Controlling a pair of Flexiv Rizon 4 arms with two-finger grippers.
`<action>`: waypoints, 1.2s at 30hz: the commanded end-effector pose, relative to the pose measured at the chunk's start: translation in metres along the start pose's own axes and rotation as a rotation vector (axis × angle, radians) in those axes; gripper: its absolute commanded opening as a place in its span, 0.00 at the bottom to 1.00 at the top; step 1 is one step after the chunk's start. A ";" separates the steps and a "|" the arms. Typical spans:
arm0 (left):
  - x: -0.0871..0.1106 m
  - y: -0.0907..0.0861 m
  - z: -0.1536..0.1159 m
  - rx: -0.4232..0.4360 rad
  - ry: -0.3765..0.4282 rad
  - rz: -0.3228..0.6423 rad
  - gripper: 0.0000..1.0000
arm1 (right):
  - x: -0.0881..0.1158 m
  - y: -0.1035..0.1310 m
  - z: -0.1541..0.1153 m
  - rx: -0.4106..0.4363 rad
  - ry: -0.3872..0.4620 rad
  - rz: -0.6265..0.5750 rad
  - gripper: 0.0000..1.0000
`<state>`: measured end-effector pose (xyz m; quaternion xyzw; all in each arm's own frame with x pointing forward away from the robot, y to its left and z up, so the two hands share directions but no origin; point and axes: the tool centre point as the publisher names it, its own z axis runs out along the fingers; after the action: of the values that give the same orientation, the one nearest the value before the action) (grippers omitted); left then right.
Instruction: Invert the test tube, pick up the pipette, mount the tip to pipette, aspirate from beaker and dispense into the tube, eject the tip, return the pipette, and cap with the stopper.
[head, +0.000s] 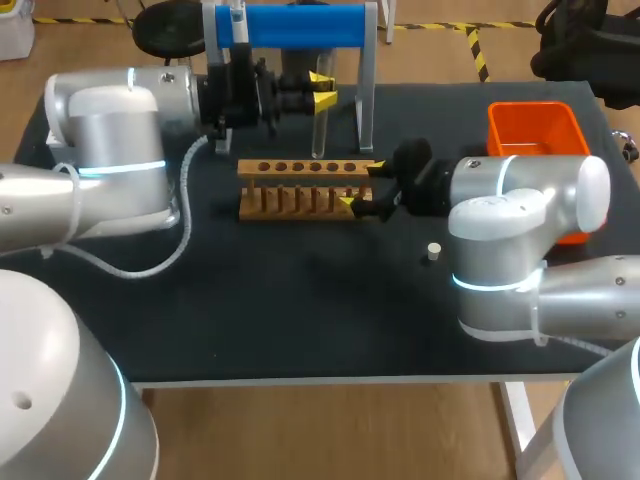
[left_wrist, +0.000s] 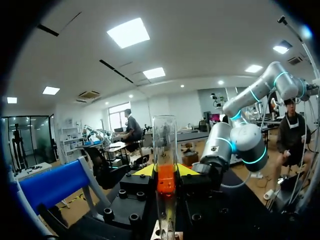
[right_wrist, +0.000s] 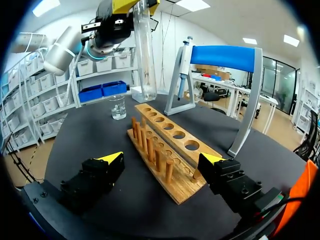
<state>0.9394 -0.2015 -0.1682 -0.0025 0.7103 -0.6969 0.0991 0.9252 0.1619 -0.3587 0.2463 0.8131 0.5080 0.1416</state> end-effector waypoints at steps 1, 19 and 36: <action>-0.003 0.003 0.004 -0.002 0.013 0.002 0.00 | 0.000 -0.001 0.000 -0.002 -0.001 -0.001 1.00; -0.029 0.025 -0.001 0.033 0.046 -0.037 0.00 | 0.000 -0.001 0.000 -0.002 -0.001 -0.001 1.00; -0.038 0.048 -0.002 0.040 0.052 -0.079 0.00 | 0.000 -0.001 0.000 -0.002 -0.001 -0.001 1.00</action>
<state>0.9800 -0.1894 -0.2058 -0.0113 0.6995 -0.7126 0.0525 0.9252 0.1620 -0.3588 0.2463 0.8131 0.5080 0.1416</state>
